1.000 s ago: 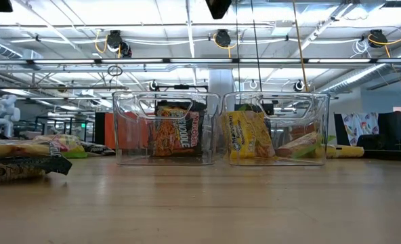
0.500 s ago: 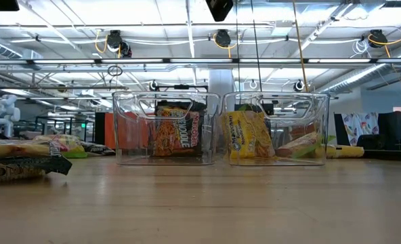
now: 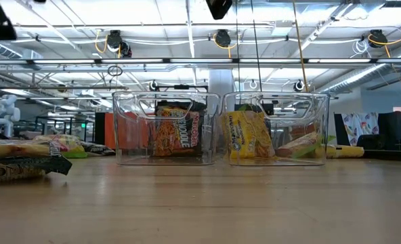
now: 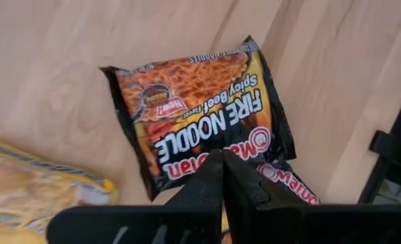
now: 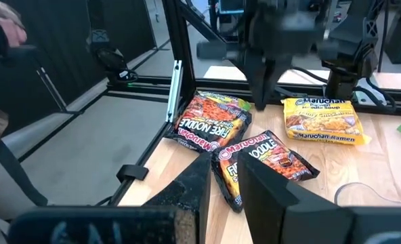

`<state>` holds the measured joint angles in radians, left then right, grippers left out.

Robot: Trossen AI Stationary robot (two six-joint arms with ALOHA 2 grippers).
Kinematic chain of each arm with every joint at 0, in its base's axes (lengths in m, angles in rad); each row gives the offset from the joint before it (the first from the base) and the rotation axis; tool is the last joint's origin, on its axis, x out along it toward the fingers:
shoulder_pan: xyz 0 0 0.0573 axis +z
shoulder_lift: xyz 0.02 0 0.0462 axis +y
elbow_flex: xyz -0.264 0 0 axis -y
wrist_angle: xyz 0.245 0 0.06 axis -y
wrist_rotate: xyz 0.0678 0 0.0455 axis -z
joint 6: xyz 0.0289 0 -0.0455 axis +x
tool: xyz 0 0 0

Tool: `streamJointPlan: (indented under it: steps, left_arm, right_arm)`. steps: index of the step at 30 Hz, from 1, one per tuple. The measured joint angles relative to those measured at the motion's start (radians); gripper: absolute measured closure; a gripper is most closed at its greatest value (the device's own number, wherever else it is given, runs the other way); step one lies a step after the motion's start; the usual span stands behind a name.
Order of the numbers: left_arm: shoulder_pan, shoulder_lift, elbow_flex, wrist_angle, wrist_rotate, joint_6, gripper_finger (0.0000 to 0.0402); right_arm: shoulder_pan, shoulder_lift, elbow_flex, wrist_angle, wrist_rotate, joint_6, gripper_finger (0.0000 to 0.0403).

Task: Sort Maruchan noodles
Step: Put the black noodle pack into the left transparent bin

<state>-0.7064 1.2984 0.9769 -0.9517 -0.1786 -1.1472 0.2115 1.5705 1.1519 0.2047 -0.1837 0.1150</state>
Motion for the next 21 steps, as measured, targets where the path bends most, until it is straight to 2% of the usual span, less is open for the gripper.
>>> streamJointPlan:
  steps: [14, 21]
  left_arm:
    - [0.032, 0.0, -0.293, 0.418, -0.014, -0.082, 0.04]
    - [0.062, 0.0, -0.343, 0.442, -0.015, -0.064, 0.04]
  right_arm:
    - [0.0, 0.0, 0.0, -0.007, 0.0, -0.001, 0.0335]
    - [0.0, 0.0, 0.0, -0.014, 0.0, -0.005, 0.0335]
